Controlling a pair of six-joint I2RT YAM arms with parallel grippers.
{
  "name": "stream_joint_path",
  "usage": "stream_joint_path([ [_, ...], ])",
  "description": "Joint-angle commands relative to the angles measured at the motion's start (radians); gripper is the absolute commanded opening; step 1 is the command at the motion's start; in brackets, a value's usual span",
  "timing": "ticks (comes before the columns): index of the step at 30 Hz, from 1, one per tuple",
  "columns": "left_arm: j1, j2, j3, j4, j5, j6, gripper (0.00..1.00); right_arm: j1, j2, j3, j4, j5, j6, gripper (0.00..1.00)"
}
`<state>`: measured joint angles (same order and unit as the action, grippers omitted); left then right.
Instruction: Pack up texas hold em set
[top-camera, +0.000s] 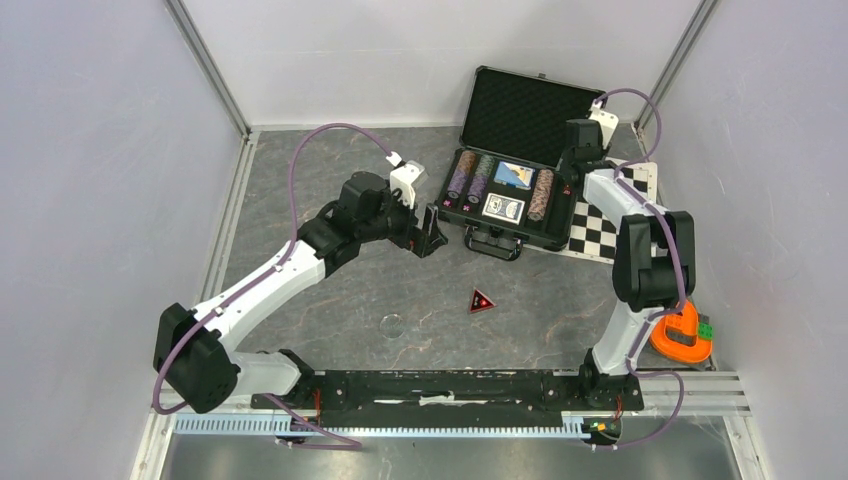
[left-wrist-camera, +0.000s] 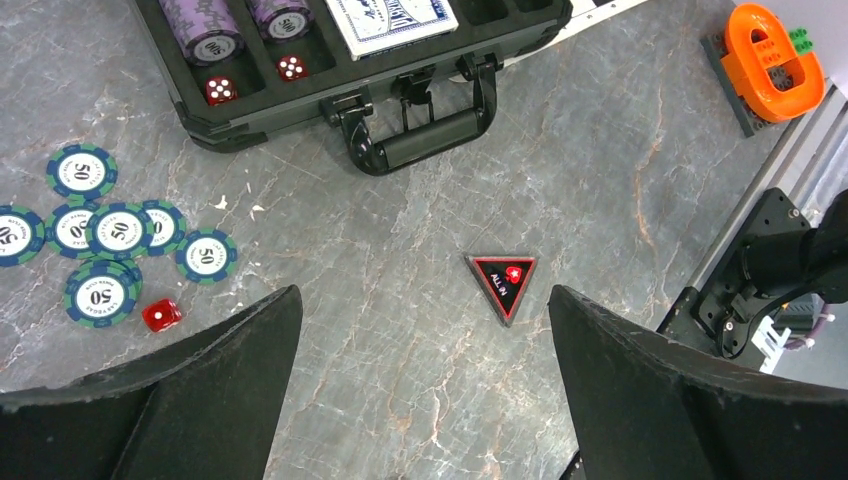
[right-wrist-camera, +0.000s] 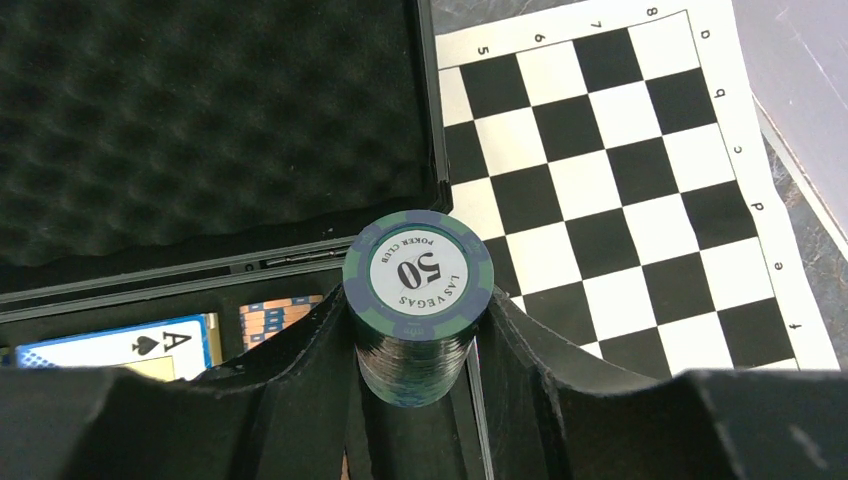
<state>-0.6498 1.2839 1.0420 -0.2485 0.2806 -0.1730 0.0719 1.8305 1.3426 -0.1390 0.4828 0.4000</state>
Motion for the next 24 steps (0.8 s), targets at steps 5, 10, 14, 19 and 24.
stream_joint_path([
  [5,0.012,-0.021,0.015,-0.009,-0.02,0.067,0.98,0.002,0.043,0.062,0.107,0.054,-0.023,0.0],
  [10,0.015,-0.029,0.017,-0.005,-0.026,0.072,0.98,0.001,0.066,0.055,0.125,0.053,-0.035,0.0],
  [14,0.015,-0.02,0.018,0.0,-0.022,0.069,0.98,0.001,0.075,0.037,0.13,0.05,-0.025,0.0],
  [19,0.015,-0.02,0.023,0.009,-0.019,0.076,0.98,0.004,0.073,-0.009,0.185,0.049,-0.029,0.0],
  [24,0.015,-0.024,0.015,0.01,-0.018,0.078,0.98,0.016,0.092,-0.008,0.178,0.035,-0.066,0.0],
])
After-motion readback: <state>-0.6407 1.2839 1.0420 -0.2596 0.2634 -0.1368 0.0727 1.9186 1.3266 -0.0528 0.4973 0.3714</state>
